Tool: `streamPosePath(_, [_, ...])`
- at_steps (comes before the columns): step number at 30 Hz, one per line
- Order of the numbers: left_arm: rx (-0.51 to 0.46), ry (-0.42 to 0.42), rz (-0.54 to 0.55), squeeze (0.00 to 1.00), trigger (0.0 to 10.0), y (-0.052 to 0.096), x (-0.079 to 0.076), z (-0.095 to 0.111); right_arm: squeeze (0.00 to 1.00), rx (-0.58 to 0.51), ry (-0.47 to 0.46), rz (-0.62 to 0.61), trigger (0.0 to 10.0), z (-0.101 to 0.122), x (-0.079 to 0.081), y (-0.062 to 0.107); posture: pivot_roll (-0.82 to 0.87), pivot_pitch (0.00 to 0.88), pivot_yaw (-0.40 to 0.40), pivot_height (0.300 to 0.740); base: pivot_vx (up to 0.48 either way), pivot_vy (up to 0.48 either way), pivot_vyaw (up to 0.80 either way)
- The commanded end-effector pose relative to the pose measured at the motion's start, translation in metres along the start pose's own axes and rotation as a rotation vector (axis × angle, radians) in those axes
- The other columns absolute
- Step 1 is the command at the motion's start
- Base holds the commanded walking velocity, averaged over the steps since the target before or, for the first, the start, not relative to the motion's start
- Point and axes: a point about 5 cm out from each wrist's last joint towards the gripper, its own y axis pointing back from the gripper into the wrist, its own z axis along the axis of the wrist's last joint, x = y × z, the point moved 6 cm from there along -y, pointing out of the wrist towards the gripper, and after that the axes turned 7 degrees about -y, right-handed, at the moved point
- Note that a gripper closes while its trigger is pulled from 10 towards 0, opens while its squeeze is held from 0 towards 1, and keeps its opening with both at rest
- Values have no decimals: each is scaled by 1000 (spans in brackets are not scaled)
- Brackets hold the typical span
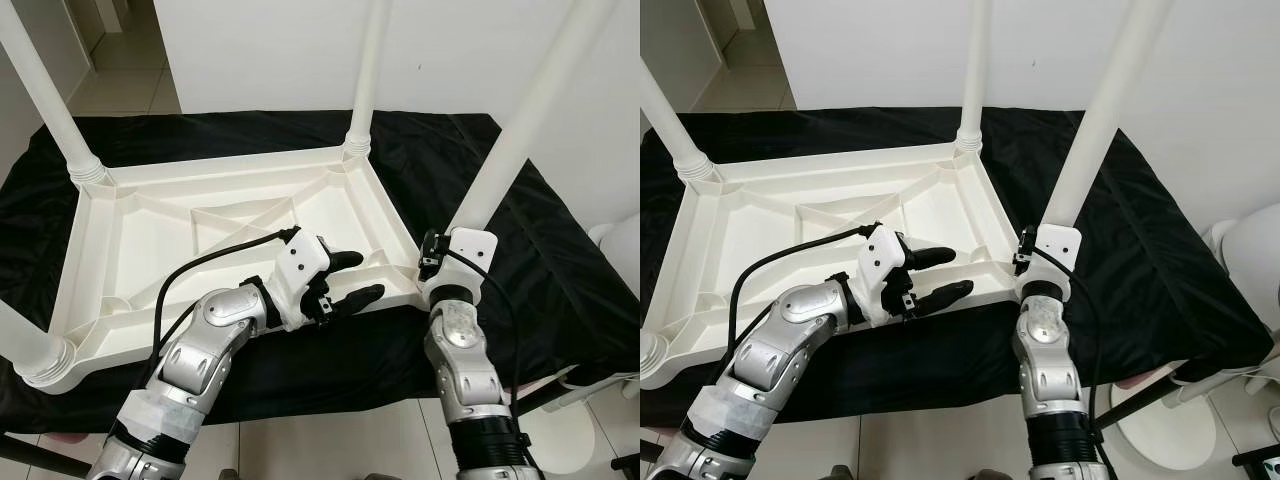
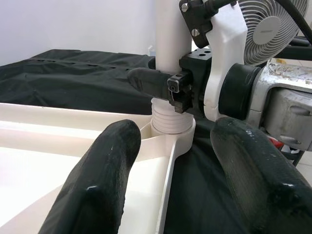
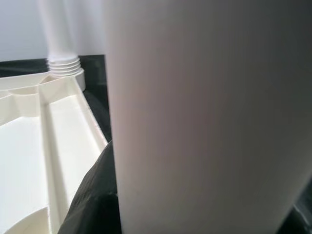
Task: Building children table
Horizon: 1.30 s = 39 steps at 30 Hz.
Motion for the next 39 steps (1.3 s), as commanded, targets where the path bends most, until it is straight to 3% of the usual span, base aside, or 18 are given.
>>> streamPosePath(1, [8,-14,18,0,10000,-1,3,1,0,140,61,-117,10000,-40,-30,8,2,4,-9,740,0,0,0])
streamPosePath(2, [7,-15,19,0,10000,-1,3,1,0,125,37,-171,10000,-38,-35,8,5,2,-12,740,0,0,0])
streamPosePath(12, [6,-15,29,0,10000,0,4,1,0,108,12,-264,10000,-35,-53,7,14,0,-23,740,0,0,0])
streamPosePath(18, [4,-16,30,0,10000,0,4,1,0,88,-19,-224,10000,-32,-48,6,14,0,-23,740,0,0,0])
streamPosePath(19, [3,-16,30,0,10000,-1,4,1,1000,62,-51,-187,10000,-28,-43,5,14,0,-23,740,0,0,0])
streamPosePath(26, [2,-18,24,0,10000,-1,3,1,1000,-50,-108,-70,10000,-5,-39,3,13,0,-23,740,0,0,0])
streamPosePath(33, [0,-19,18,0,10000,-2,1,2,976,-51,-86,-14,10000,-3,-43,1,6,0,-20,740,0,0,0])
streamPosePath(34, [-2,-18,15,0,10000,-2,1,2,0,-54,-72,26,10000,-2,-45,0,4,0,-20,740,0,0,0])
streamPosePath(36, [-3,-17,12,0,10000,-3,0,2,0,-44,-50,128,10000,-1,-44,0,1,0,-17,740,0,0,0])
streamPosePath(39, [-5,-17,11,0,10000,-3,0,3,0,-36,-45,168,10000,-1,-44,-1,1,0,-17,740,0,0,0])
